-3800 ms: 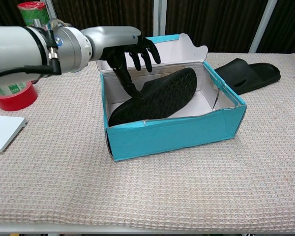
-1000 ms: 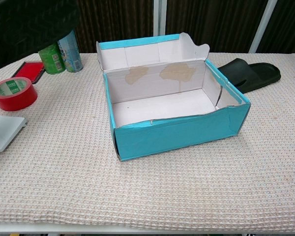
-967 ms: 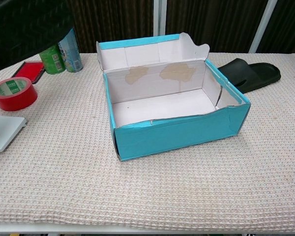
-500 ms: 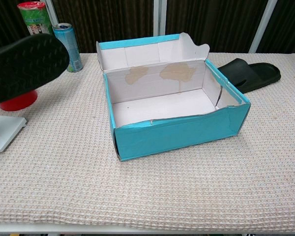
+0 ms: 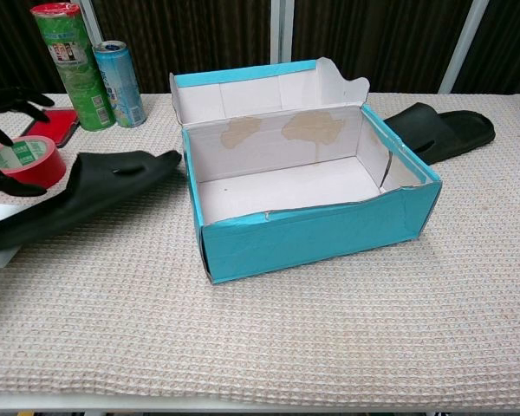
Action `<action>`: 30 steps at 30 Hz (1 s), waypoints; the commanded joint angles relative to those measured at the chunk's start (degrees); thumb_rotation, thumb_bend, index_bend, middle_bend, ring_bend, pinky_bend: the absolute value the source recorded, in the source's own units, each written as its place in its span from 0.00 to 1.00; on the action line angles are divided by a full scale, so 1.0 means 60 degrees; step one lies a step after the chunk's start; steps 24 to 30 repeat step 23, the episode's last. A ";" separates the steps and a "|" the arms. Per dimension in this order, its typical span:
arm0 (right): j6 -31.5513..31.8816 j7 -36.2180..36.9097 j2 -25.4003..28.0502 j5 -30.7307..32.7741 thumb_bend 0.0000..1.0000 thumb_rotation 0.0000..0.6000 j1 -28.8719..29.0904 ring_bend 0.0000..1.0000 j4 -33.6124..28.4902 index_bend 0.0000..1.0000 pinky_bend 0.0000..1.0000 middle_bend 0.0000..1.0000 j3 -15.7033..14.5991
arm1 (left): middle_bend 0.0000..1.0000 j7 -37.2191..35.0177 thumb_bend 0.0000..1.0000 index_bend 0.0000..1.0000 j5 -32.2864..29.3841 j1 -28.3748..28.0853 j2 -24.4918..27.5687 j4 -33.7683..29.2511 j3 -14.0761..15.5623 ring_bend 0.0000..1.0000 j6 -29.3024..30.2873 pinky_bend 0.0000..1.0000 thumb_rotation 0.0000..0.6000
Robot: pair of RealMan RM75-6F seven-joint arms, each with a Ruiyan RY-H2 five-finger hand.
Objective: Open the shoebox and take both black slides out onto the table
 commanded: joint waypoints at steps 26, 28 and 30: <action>0.1469 -0.0099 -0.0087 -0.1216 0.10 1.00 -0.2109 0.00 -0.0932 0.00 0.00 0.00 -0.1699 | 0.12 -0.2214 0.01 0.13 0.3211 0.3164 0.3087 0.1188 0.1689 0.03 0.2936 0.16 1.00; 0.1469 -0.0099 -0.0087 -0.1216 0.10 1.00 -0.2109 0.00 -0.0932 0.00 0.00 0.00 -0.1699 | 0.12 -0.2214 0.01 0.13 0.3211 0.3164 0.3087 0.1188 0.1689 0.03 0.2936 0.16 1.00; 0.1469 -0.0099 -0.0087 -0.1216 0.10 1.00 -0.2109 0.00 -0.0932 0.00 0.00 0.00 -0.1699 | 0.12 -0.2214 0.01 0.13 0.3211 0.3164 0.3087 0.1188 0.1689 0.03 0.2936 0.16 1.00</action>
